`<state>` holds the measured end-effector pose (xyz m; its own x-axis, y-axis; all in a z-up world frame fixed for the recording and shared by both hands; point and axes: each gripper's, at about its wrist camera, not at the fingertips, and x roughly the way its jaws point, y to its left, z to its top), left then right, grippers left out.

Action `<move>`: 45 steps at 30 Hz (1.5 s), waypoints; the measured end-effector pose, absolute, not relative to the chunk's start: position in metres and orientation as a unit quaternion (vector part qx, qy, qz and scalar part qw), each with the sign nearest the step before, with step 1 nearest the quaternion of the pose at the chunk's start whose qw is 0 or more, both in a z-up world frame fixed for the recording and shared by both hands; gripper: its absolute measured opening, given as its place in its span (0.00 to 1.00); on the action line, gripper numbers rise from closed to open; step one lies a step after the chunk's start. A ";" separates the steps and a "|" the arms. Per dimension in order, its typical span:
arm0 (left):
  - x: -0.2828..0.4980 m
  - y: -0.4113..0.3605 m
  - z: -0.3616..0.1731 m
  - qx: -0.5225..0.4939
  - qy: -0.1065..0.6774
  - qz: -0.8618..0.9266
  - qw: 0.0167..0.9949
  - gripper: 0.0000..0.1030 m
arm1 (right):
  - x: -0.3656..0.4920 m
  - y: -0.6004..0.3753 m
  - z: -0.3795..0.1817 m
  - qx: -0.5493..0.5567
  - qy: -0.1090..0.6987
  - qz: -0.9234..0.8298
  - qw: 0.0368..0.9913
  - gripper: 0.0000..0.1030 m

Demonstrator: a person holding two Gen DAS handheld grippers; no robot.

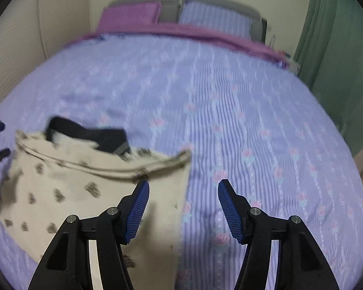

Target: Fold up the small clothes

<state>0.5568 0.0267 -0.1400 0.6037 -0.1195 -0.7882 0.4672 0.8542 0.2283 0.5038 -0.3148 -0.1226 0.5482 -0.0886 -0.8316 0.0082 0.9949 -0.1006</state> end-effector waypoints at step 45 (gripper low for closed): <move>0.492 0.067 -0.099 0.073 0.379 -0.086 0.918 0.52 | 0.461 -0.280 -0.068 -0.029 0.352 -0.105 0.930 0.61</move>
<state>0.4922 0.0674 -0.0986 0.6976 -0.1026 -0.7091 0.2134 0.9745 0.0690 0.4609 -0.2802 -0.0679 0.7298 -0.2157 -0.6488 0.1755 0.9762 -0.1271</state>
